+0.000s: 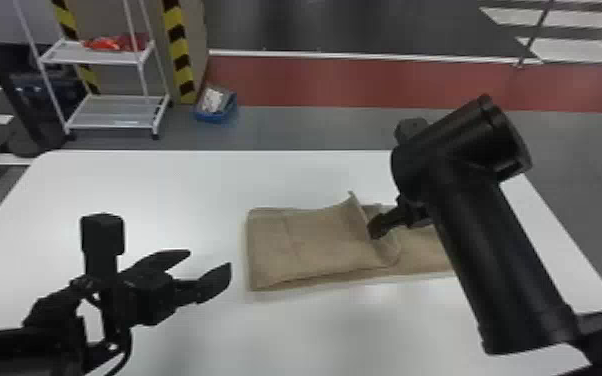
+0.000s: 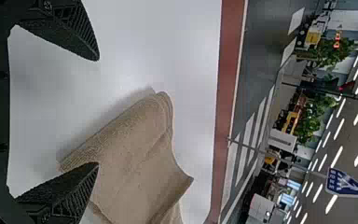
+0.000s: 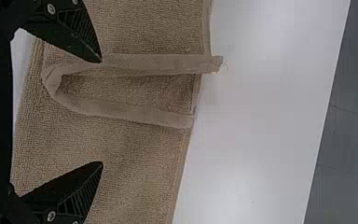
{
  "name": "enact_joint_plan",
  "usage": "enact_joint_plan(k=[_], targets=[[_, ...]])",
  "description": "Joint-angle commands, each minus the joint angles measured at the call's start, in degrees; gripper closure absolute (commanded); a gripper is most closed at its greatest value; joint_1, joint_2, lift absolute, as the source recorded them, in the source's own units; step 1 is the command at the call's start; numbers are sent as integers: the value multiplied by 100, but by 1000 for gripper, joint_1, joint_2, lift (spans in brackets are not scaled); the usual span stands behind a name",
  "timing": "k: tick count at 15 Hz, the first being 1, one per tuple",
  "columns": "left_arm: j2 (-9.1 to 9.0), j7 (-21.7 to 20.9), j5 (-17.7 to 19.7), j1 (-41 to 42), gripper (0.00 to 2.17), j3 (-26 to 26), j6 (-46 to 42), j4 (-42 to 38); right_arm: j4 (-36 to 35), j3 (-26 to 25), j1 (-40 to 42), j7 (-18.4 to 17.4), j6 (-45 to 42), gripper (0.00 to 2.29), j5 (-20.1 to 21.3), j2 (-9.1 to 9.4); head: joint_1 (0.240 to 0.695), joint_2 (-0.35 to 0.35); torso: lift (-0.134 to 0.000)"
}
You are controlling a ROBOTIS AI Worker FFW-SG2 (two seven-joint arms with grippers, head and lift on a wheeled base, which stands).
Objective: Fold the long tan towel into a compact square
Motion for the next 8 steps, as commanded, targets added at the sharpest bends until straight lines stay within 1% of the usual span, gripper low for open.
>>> enact_joint_plan(k=[1, 4, 6, 8], targets=[[-15, -15, 12, 0, 87, 21, -6, 6, 45, -6, 7, 1, 65, 103, -67, 5, 695, -37, -124], [-15, -33, 20, 0, 87, 30, -24, 24, 36, -6, 7, 54, 65, 103, 83, 5, 695, -34, -124], [-15, -33, 29, 0, 87, 30, -59, 41, 45, 2, 7, 142, 65, 103, 338, 5, 695, -36, -124], [-15, -42, 29, 0, 87, 30, -59, 50, 71, 2, 42, 344, 65, 103, 716, 5, 695, -43, -124]])
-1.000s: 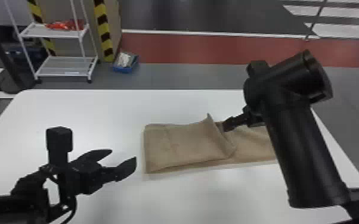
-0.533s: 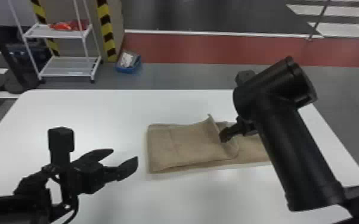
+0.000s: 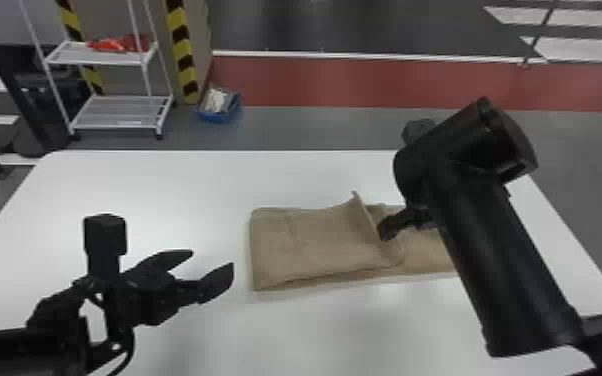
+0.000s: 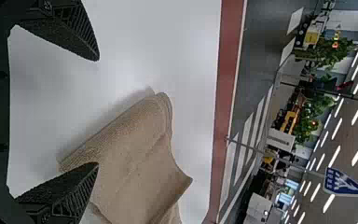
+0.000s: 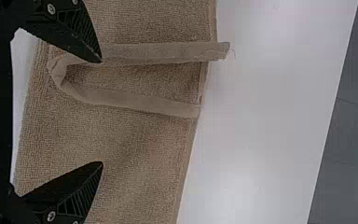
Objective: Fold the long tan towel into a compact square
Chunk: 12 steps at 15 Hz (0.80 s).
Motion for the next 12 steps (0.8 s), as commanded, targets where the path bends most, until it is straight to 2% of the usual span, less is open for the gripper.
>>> enact_joint_plan(k=[1, 2, 4, 5, 9, 12], targets=[[-15, -3, 0, 0, 87, -5, -4, 7, 16, 0, 28, 181, 65, 100, 399, 5, 695, -47, -124], [-15, -3, 0, 0, 87, -5, -4, 15, 16, -9, 46, 287, 65, 100, 531, 5, 695, -51, -124], [-15, -3, 0, -26, 87, 4, -4, 33, -222, -158, 169, 410, 65, 103, 364, 5, 695, -60, -124], [-15, -3, 0, -26, 87, -5, -4, 33, -415, -272, 222, 418, 65, 103, 337, 5, 695, -60, -124], [-15, -29, 0, -18, 87, 4, -4, 24, -644, -509, 239, 322, 65, 107, -260, 5, 695, -51, -124], [-15, -29, 0, -18, 87, 21, -4, 33, -600, -395, 231, 348, 65, 107, -304, 5, 695, -39, -124]])
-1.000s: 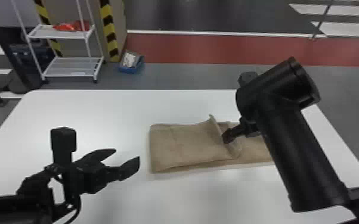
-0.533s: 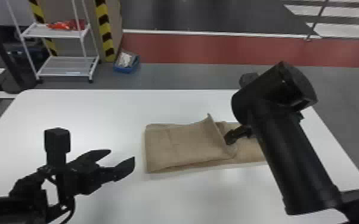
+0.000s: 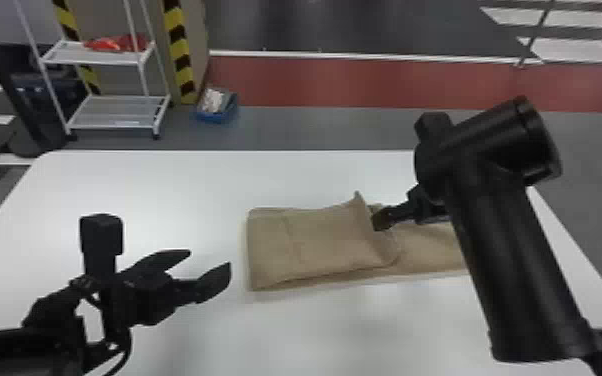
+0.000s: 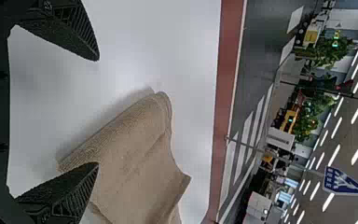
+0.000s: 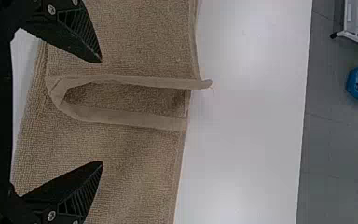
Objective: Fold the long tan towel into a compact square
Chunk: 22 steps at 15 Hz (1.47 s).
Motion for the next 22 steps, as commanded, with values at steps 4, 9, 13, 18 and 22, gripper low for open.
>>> enact_joint_plan(k=[4, 9, 13, 18, 22], targets=[[-15, 0, 0, -25, 87, 9, -35, 81, 378, 254, 120, -164, 65, 107, -9, 5, 695, -31, -124], [-15, 0, 0, -51, 87, 9, -35, 116, 396, 139, 137, -199, 65, 346, -45, 5, 695, -32, -124], [-15, 9, 0, -69, 87, -9, -53, 143, 308, 16, 155, -278, 65, 475, -176, 5, 695, -39, -124], [-15, 9, -9, -78, 87, -18, -35, 143, 106, -54, 190, -295, 65, 660, -300, 5, 695, -36, -124], [-15, 0, -18, -69, 87, -26, -35, 143, 114, -19, 225, -348, 65, 680, -291, 5, 695, -35, -124]])
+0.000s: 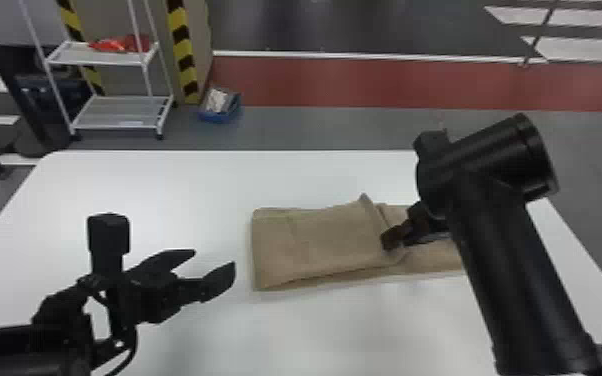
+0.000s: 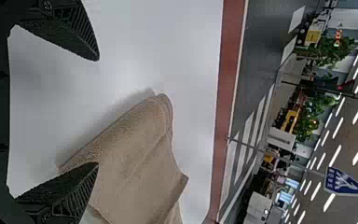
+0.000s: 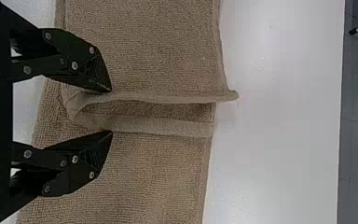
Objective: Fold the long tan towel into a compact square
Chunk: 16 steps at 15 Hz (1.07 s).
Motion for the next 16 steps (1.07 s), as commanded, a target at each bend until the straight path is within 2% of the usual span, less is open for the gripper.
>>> enact_joint_plan(k=[1, 5, 6, 8, 10, 12, 13, 16], targets=[[-15, 0, -9, 9, 87, -6, 1, 0, 3, 6, 28, -24, 65, 677, 8, 5, 695, -35, -124], [-15, -9, -9, 9, 87, -6, 1, 0, -14, 24, 28, 12, 65, 670, 8, 5, 695, -36, -124], [-15, -9, -9, 18, 87, -6, 1, 0, -14, 24, 28, 3, 65, 775, 8, 5, 695, -36, -124], [-15, -9, -9, 18, 87, -6, 1, 0, -23, -38, 28, -24, 65, 1362, -1, 5, 695, -36, -124], [-15, 0, -9, 18, 87, -6, -17, 26, -94, -46, 28, -24, 65, 1389, -10, 5, 695, -38, -124], [-15, 0, -9, 18, 87, -6, -52, 53, -94, -38, 28, -24, 65, 1598, -10, 5, 695, -38, -124], [-15, -9, -9, 18, 87, -6, -105, 70, -94, -64, 36, -15, 65, 1602, -10, 5, 695, -37, -124], [-15, -9, -9, -9, 87, 20, -122, 61, -1025, -108, 309, 47, 65, 1598, -168, 5, 695, -36, -124]])
